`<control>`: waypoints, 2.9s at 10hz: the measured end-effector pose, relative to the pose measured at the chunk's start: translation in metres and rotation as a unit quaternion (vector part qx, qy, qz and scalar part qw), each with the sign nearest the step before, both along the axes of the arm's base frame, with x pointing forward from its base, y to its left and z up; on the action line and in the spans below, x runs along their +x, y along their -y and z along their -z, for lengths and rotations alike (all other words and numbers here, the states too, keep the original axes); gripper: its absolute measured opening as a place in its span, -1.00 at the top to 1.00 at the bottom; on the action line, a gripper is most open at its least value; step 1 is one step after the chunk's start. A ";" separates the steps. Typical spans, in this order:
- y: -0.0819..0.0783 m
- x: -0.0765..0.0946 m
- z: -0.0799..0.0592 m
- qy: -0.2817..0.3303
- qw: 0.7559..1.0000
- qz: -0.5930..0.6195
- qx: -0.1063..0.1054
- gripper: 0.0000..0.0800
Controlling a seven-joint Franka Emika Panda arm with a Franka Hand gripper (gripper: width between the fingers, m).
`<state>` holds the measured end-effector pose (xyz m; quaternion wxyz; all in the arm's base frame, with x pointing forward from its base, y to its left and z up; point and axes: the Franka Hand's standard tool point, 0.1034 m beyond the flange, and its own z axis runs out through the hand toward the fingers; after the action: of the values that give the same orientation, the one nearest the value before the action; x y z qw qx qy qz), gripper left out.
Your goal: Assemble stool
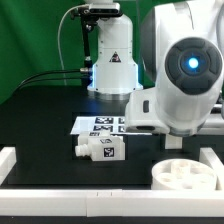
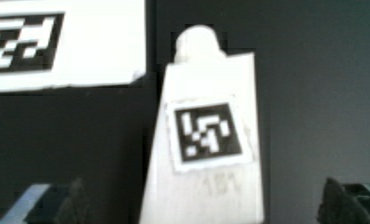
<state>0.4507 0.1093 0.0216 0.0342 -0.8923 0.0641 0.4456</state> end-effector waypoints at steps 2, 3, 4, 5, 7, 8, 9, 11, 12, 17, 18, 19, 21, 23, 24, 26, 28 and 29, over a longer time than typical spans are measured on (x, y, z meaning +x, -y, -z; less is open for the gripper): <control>0.001 0.000 -0.001 -0.003 1.000 0.003 -0.006 -0.62; 0.001 0.000 -0.001 -0.004 1.000 0.003 -0.006 -0.62; 0.001 -0.002 0.001 -0.007 1.000 0.006 -0.009 -0.62; 0.001 -0.008 0.007 -0.020 0.999 0.016 -0.024 -0.62; 0.001 -0.021 0.018 -0.049 0.997 0.032 -0.050 -0.62; 0.002 -0.020 0.018 -0.046 0.997 0.031 -0.050 -0.59; 0.002 -0.020 0.018 -0.047 0.997 0.031 -0.050 -0.59; 0.002 -0.020 0.018 -0.047 0.997 0.031 -0.050 0.22; 0.002 -0.018 0.013 -0.046 0.997 0.029 -0.049 0.21; 0.017 0.056 -0.058 0.101 0.995 -0.017 0.002 0.21; 0.016 0.057 -0.056 0.142 0.990 -0.014 -0.002 0.21; 0.016 0.062 -0.060 0.176 0.984 -0.018 0.003 0.21; 0.015 0.105 -0.092 0.275 0.960 -0.042 0.028 0.21; 0.013 0.105 -0.092 0.337 0.940 -0.040 0.022 0.21; 0.014 0.112 -0.090 0.376 0.926 -0.037 0.017 0.21; 0.015 0.116 -0.090 0.424 0.905 -0.034 0.011 0.21; 0.017 0.153 -0.097 0.500 0.865 -0.028 0.013 0.21; 0.005 0.152 -0.098 0.534 0.844 -0.048 0.008 0.21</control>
Offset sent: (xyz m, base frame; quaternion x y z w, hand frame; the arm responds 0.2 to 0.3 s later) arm 0.0000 0.0000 0.0000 0.0000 0.0000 0.0000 1.0000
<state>0.6028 0.1044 0.1195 0.0487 -0.9939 -0.0101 -0.0982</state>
